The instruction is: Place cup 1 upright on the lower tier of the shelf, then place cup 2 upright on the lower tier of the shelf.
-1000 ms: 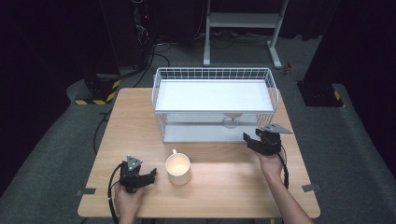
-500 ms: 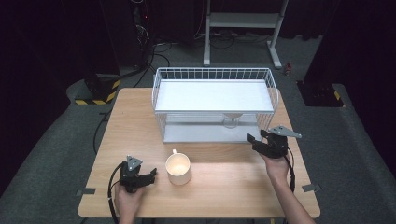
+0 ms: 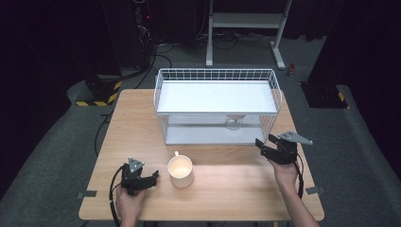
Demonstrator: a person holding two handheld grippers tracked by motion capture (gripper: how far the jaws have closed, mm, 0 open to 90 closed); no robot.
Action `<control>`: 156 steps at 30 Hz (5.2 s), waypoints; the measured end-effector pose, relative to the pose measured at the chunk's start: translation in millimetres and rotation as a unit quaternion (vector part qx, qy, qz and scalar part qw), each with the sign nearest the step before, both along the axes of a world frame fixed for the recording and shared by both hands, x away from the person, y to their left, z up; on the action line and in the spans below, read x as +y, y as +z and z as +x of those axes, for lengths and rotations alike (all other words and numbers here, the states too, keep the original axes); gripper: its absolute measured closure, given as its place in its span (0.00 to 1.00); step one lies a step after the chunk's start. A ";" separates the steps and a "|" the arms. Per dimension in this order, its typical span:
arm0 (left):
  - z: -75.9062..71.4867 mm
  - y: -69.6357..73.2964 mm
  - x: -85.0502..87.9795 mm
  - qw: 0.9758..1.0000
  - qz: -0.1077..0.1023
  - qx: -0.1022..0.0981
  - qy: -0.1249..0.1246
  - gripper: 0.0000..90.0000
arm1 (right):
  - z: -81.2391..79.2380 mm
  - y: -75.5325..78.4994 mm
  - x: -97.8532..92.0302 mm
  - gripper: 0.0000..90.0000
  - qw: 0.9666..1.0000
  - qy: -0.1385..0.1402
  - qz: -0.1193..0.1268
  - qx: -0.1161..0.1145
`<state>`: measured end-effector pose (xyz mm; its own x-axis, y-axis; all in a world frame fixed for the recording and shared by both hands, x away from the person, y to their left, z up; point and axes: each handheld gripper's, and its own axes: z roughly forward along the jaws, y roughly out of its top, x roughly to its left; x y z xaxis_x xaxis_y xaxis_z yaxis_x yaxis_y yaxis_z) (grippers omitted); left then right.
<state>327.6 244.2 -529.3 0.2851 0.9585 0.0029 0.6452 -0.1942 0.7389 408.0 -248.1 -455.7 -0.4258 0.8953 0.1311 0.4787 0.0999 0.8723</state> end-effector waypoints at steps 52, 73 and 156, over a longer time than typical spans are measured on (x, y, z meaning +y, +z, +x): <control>-0.1 0.0 0.0 1.000 -0.001 0.000 0.000 0.19 | -44.5 -14.8 -33.2 0.38 1.000 -0.021 0.015 -0.009; -0.5 0.1 -0.4 1.000 0.001 0.000 0.000 0.19 | -56.1 -42.1 -39.3 0.39 0.999 -0.024 -0.008 0.027; -54.6 34.4 -57.0 0.993 -0.058 -0.032 -0.099 0.08 | -50.3 -67.5 -28.5 0.30 0.988 -0.015 -0.120 0.092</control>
<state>273.0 187.2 -494.9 0.4707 0.8785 -0.0811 0.5544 -0.2230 0.8018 357.7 -276.6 -523.2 -0.3880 0.9216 -0.0143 0.6326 0.2776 0.7230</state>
